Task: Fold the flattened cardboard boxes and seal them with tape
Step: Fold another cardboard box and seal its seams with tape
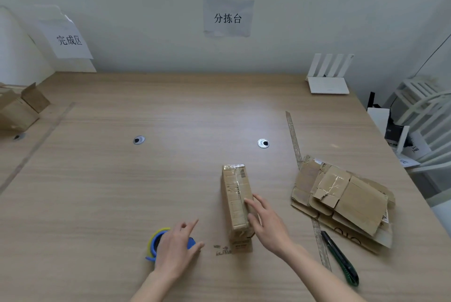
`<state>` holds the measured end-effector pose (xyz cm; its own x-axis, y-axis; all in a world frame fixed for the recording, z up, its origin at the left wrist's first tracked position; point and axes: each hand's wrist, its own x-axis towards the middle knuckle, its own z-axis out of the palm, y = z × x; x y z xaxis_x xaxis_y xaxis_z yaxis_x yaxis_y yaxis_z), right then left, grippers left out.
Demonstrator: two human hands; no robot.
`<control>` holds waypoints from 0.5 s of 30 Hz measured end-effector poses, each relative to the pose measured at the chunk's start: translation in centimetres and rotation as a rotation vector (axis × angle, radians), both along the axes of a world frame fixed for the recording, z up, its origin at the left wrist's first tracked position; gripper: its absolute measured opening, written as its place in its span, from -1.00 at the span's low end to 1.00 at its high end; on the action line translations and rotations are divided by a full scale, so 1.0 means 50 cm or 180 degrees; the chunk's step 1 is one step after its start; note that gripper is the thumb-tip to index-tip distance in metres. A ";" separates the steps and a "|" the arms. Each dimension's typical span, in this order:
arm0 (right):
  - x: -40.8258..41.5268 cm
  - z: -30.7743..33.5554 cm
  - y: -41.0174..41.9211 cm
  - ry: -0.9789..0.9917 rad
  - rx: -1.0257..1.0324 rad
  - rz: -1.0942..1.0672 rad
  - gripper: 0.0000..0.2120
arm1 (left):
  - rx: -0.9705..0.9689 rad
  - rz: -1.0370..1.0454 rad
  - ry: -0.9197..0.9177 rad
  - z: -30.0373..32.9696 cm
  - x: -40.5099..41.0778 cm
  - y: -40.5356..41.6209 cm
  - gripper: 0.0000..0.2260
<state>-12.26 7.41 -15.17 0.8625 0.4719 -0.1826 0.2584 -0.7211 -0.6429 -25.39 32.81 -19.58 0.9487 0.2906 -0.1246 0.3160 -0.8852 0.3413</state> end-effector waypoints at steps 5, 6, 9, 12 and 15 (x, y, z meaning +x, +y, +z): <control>-0.002 -0.008 -0.008 -0.0051 0.0005 -0.0093 -0.58 | 0.0472 -0.0065 0.0430 -0.080 -0.064 0.052 -0.32; -0.003 -0.009 -0.010 -0.0076 0.0014 -0.0110 -0.58 | 0.0538 -0.0113 0.0443 -0.085 -0.063 0.055 -0.31; -0.006 -0.016 -0.019 -0.0169 0.0047 -0.0142 -0.58 | 0.0713 -0.0032 0.0280 -0.105 -0.061 0.060 -0.34; -0.012 -0.019 -0.025 -0.0231 0.0013 -0.0159 -0.56 | 0.0446 0.0165 0.0532 -0.096 -0.075 0.059 -0.37; -0.016 -0.007 -0.022 -0.0419 0.0028 -0.0171 -0.55 | -0.0044 0.0213 0.0320 -0.063 -0.072 0.054 -0.44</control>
<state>-13.07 6.33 -15.53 0.9028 0.4256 -0.0621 0.3023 -0.7305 -0.6123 -28.99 35.49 -22.72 0.9098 0.3504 -0.2225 0.4074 -0.8564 0.3171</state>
